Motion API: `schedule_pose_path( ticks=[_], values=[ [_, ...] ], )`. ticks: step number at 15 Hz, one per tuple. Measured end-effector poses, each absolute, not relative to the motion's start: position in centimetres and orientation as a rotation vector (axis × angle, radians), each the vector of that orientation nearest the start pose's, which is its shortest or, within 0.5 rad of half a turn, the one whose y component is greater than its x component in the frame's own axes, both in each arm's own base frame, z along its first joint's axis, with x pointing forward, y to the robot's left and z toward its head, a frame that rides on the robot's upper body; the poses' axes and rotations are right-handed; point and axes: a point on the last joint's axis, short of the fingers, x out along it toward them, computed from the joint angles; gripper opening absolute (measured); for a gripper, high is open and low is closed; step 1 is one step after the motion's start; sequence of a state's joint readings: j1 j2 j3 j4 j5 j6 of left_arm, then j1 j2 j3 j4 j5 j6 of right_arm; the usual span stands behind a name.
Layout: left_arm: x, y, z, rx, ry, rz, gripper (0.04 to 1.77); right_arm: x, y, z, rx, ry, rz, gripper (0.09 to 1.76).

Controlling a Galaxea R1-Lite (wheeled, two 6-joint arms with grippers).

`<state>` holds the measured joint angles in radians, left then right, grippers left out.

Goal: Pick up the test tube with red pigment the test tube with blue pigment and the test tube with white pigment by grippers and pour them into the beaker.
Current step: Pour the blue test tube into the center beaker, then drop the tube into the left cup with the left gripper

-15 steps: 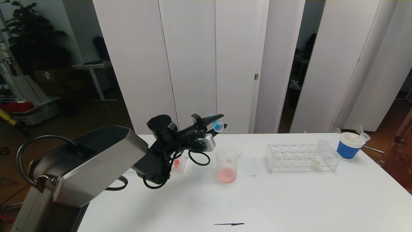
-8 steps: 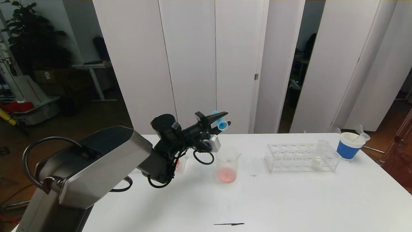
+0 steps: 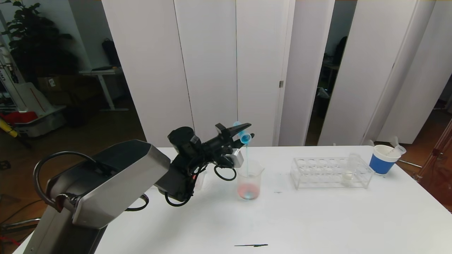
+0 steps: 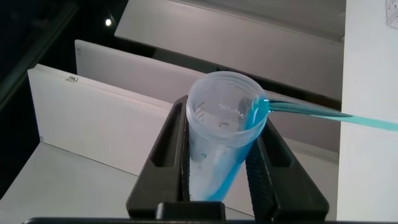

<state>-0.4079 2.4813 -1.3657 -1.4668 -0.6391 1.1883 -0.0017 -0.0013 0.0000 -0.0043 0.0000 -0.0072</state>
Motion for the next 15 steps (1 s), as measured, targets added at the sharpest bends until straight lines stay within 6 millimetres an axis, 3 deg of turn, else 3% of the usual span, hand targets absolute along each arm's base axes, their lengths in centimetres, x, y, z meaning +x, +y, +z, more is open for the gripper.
schedule_pose_path(
  ticks=[15],
  values=[
    [42.92,-20.34,9.91,1.127,-0.993,-0.614,0.59,-2.29,0.0,7.59,-0.007,-0.006,-0.002,1.75]
  ],
)
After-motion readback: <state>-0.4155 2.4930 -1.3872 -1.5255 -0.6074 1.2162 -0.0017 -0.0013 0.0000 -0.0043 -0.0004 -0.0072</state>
